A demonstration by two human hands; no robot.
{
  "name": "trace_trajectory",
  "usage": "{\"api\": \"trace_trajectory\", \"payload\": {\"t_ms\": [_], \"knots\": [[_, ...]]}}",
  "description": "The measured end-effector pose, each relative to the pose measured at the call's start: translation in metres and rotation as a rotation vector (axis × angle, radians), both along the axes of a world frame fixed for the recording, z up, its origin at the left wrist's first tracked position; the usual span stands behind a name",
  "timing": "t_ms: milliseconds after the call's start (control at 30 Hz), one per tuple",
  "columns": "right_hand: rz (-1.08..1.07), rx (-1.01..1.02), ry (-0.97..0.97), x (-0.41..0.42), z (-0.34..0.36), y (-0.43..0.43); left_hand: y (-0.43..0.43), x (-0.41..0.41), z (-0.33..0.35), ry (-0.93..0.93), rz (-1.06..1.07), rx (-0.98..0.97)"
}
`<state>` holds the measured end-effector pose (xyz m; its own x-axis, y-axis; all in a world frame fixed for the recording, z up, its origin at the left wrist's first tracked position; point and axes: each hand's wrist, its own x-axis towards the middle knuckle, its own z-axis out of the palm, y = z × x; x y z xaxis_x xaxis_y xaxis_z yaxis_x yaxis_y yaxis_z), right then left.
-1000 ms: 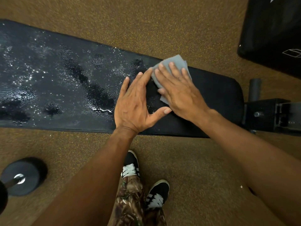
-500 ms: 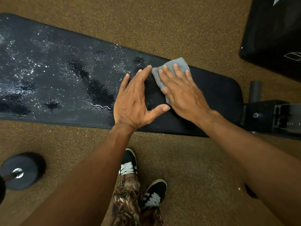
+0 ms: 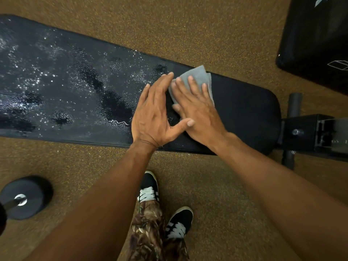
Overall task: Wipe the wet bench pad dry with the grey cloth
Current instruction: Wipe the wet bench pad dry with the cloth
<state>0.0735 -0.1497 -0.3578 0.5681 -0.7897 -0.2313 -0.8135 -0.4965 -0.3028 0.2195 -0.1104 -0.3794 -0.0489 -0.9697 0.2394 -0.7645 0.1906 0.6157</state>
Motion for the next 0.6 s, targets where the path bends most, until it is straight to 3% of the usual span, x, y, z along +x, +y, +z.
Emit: {"api": "trace_trajectory", "payload": {"t_ms": [133, 300, 500, 600], "knots": [[0.122, 0.018, 0.024, -0.041, 0.002, -0.004, 0.001, 0.000, 0.001, 0.003, 0.010, 0.011], [-0.097, -0.003, 0.019, 0.002, -0.001, -0.004, 0.000, 0.000, -0.001, 0.014, 0.004, -0.012], [0.100, 0.008, 0.017, -0.038, 0.002, 0.004, 0.000, 0.000, -0.001, 0.007, 0.015, 0.018], [-0.071, 0.043, 0.024, -0.016, 0.004, -0.007, 0.001, 0.000, 0.000, -0.004, 0.011, 0.001]]}}
